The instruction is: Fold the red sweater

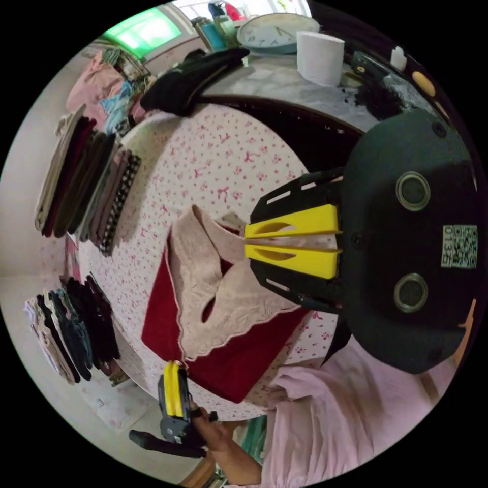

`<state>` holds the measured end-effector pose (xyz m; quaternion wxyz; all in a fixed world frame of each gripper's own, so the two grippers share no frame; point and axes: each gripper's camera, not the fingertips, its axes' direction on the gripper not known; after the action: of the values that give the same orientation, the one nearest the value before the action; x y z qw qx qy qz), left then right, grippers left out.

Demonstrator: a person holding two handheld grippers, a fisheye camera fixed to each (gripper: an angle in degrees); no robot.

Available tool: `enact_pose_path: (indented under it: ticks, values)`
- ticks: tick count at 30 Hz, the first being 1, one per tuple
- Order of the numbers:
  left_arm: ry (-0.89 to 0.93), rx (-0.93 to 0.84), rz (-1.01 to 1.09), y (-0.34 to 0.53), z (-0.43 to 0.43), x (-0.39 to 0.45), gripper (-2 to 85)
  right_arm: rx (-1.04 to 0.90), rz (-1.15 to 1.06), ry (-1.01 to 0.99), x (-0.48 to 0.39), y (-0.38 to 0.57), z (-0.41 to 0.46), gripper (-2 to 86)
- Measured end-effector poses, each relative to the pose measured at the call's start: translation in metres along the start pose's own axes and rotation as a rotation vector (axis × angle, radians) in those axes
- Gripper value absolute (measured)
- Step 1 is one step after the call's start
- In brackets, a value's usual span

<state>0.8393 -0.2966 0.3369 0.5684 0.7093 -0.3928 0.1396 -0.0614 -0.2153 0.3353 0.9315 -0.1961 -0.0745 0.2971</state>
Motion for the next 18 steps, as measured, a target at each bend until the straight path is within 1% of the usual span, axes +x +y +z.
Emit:
enact_pose_path:
  ticks: [2,3,4,6,7,9,10,11,12,13,16,18]
  values:
    - [-0.058,-0.012,0.056,-0.006,0.002,0.013,1.2,0.124,0.062,0.088,0.005,0.002,-0.031,0.2]
    - [-0.089,-0.019,0.088,-0.008,0.004,0.021,1.0,0.160,0.069,0.083,0.005,0.000,-0.037,0.2]
    - [-0.102,-0.024,0.099,-0.010,0.005,0.023,0.8,0.222,0.059,0.040,0.002,-0.008,-0.045,0.1]
    - [-0.121,-0.056,0.117,-0.018,0.009,0.028,0.6,0.270,-0.009,-0.045,-0.012,-0.029,-0.045,0.0]
    - [-0.120,-0.066,0.120,-0.020,0.011,0.028,0.5,0.271,-0.061,-0.043,-0.026,-0.046,-0.037,0.0]
    - [-0.102,-0.103,0.124,-0.028,0.016,0.024,0.4,0.237,-0.107,0.036,-0.045,-0.068,-0.015,0.0]
    - [-0.094,-0.108,0.118,-0.030,0.017,0.023,0.4,0.169,-0.130,0.048,-0.051,-0.080,0.007,0.0]
    - [-0.078,-0.113,0.103,-0.031,0.019,0.019,0.3,0.050,-0.156,0.030,-0.052,-0.089,0.034,0.1]
    - [-0.068,-0.109,0.086,-0.032,0.021,0.015,0.3,0.014,-0.173,0.013,-0.051,-0.090,0.045,0.1]
    - [-0.066,-0.105,0.080,-0.032,0.022,0.014,0.3,0.130,-0.192,0.000,-0.047,-0.082,0.039,0.1]
    - [-0.082,-0.054,0.073,-0.028,0.018,0.007,0.2,0.077,-0.186,-0.050,-0.032,-0.078,0.025,0.1]
    - [-0.088,0.017,-0.042,-0.012,0.002,-0.008,0.0,0.095,-0.155,0.006,-0.026,-0.067,0.000,0.1]
